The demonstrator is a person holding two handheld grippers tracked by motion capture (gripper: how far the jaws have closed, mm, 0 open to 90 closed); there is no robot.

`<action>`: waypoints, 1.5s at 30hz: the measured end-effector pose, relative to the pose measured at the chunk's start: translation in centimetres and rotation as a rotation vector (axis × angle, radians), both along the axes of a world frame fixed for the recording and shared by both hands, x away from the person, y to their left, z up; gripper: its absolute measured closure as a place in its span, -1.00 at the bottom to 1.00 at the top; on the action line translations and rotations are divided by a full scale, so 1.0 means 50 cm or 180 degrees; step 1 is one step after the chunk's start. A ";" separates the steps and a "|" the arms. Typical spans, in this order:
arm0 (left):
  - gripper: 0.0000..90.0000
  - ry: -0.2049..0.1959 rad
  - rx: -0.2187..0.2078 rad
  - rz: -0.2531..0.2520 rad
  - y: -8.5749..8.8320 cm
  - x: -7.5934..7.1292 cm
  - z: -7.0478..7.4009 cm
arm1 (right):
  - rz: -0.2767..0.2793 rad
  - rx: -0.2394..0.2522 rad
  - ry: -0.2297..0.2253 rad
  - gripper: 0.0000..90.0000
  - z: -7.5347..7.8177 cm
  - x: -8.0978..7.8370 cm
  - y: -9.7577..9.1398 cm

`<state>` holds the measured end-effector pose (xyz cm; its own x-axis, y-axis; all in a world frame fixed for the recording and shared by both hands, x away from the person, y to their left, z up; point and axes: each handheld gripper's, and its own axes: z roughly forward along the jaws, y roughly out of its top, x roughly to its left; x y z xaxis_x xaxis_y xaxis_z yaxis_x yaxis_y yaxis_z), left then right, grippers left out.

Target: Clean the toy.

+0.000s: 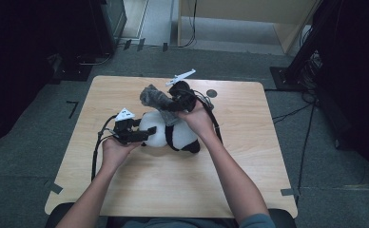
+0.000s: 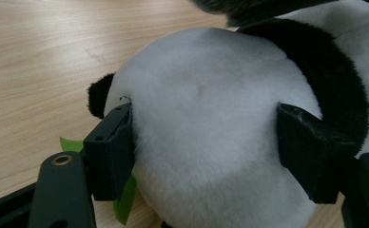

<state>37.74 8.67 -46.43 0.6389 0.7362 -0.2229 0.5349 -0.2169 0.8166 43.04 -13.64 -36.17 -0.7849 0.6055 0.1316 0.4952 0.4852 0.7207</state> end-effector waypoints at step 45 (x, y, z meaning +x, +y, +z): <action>-0.42 0.0046 0.0020 0.0024 -0.004 0.001 0.000 | -0.0142 -0.0144 0.0154 0.66 -0.052 -0.030 -0.095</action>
<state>37.78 8.49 -46.43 0.6301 0.7425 -0.2274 0.5482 -0.2178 0.8075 41.56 -18.41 -38.79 -0.7503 0.6460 0.1405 0.5509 0.4933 0.6732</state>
